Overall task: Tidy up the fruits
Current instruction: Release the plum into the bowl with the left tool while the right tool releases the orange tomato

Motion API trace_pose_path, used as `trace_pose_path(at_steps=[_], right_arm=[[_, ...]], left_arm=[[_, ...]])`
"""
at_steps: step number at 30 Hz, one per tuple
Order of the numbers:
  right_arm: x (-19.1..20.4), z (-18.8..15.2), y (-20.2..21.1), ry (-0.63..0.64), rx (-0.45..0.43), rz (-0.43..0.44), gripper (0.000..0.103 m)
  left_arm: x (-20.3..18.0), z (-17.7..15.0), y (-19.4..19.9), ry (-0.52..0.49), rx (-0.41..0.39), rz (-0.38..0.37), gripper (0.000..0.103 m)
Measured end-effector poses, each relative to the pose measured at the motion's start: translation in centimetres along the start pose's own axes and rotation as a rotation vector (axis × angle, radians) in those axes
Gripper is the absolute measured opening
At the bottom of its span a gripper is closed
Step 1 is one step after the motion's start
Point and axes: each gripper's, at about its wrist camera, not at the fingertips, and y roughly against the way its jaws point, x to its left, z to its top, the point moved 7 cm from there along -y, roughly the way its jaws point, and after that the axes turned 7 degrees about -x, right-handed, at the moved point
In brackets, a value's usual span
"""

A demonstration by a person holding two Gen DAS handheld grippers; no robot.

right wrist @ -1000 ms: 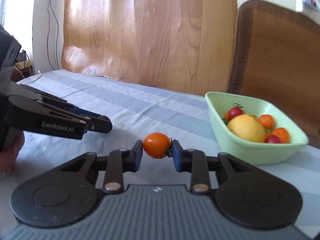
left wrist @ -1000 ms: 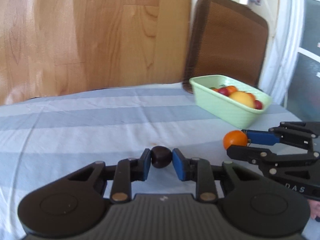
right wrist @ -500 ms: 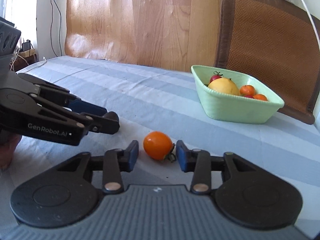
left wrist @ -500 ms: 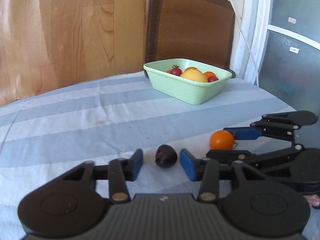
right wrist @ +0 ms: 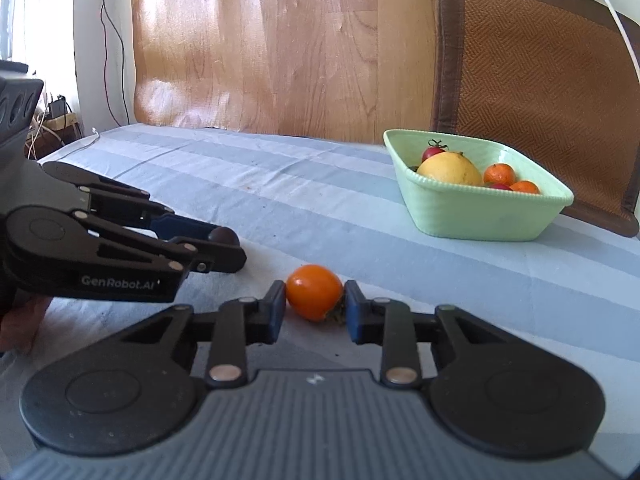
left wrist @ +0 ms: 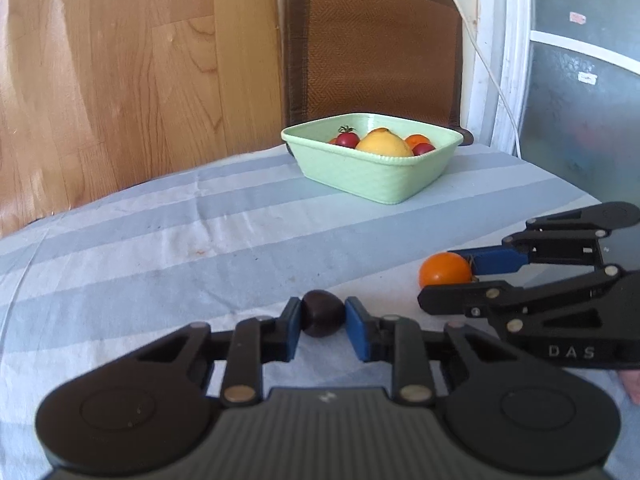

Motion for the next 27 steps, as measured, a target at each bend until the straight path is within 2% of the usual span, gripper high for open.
trace_pose_path(at_steps=[2, 8, 12, 15, 18, 19, 20, 21, 22, 27], right_arm=[[-0.8, 0.7, 0.0, -0.023, -0.023, 0.004, 0.034], [-7.3, 6.0, -0.1, -0.126, -0.192, -0.116, 0.034], [-12.3, 7.4, -2.7, -0.229, -0.211, -0.176, 0.034], [-14.4, 7.1, -5.0, -0.284, -0.183, -0.195, 0.034], [-15.0, 6.3, -6.3, -0.316, -0.159, -0.172, 0.036], [-15.0, 6.1, -6.2, -0.309, -0.162, -0.167, 0.036], [-15.0, 6.1, -6.0, -0.306, -0.168, -0.169, 0.041], [-15.0, 6.1, -5.7, -0.309, -0.181, -0.172, 0.049], [-15.1, 6.3, -5.5, -0.316, -0.196, -0.169, 0.053], [-15.9, 6.3, -3.5, -0.368, -0.274, -0.199, 0.054]], left_arm=[[-0.3, 1.0, -0.5, 0.020, -0.004, -0.043, 0.024], [-0.4, 8.8, -4.0, 0.111, -0.088, -0.127, 0.025], [1.0, 12.2, -8.9, 0.239, -0.083, -0.174, 0.025], [2.2, 13.2, -12.4, 0.323, -0.056, -0.184, 0.025], [3.5, 13.1, -15.1, 0.372, -0.027, -0.157, 0.025], [3.9, 12.9, -15.9, 0.387, -0.017, -0.151, 0.028], [4.1, 12.7, -16.4, 0.400, -0.010, -0.143, 0.031], [4.3, 12.5, -16.7, 0.410, -0.011, -0.140, 0.032], [4.4, 12.4, -16.7, 0.417, -0.016, -0.142, 0.033], [4.3, 12.9, -13.3, 0.383, -0.071, -0.080, 0.043]])
